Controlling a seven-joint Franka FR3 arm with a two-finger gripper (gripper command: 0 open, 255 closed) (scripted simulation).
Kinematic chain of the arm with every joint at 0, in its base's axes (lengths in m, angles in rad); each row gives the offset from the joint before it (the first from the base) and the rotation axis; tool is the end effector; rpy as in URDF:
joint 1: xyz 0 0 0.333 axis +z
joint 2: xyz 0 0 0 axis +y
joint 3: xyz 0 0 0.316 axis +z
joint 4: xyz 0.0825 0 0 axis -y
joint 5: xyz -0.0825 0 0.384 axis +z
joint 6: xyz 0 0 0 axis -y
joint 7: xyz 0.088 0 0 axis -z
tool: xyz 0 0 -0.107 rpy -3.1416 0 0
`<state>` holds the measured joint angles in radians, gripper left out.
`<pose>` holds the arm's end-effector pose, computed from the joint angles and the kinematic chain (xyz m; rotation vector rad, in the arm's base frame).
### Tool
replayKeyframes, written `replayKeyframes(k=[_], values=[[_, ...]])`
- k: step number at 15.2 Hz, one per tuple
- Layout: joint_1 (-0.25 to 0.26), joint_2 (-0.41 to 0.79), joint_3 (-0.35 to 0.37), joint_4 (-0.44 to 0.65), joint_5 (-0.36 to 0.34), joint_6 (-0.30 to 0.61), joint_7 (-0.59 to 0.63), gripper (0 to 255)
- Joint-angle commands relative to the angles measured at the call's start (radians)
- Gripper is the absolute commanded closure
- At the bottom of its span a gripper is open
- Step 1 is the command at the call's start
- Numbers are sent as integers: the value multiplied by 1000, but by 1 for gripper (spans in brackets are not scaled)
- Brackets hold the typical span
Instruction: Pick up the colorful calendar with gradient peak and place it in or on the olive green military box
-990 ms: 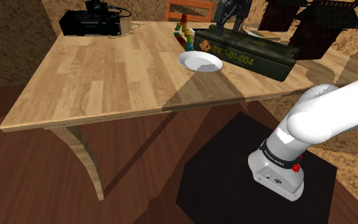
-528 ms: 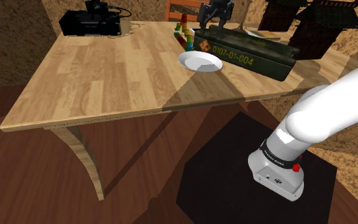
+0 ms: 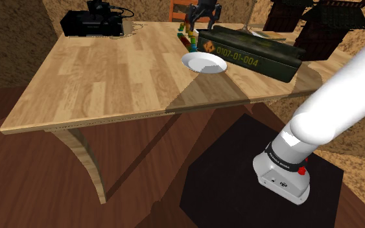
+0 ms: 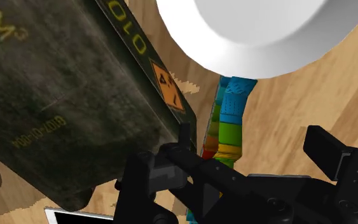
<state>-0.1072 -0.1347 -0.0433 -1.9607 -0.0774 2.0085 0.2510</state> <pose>0.5308 -0.0862 0.5509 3.0167 -0.5727 0.2857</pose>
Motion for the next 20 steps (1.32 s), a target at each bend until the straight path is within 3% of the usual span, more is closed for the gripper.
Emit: replayKeyframes(k=[1,9,20], values=[[-6,65,-5,53,1,31,19,0],[-33,324,-30,323,17,86,70,0],[-37,370,-32,288,20,168,69,0]])
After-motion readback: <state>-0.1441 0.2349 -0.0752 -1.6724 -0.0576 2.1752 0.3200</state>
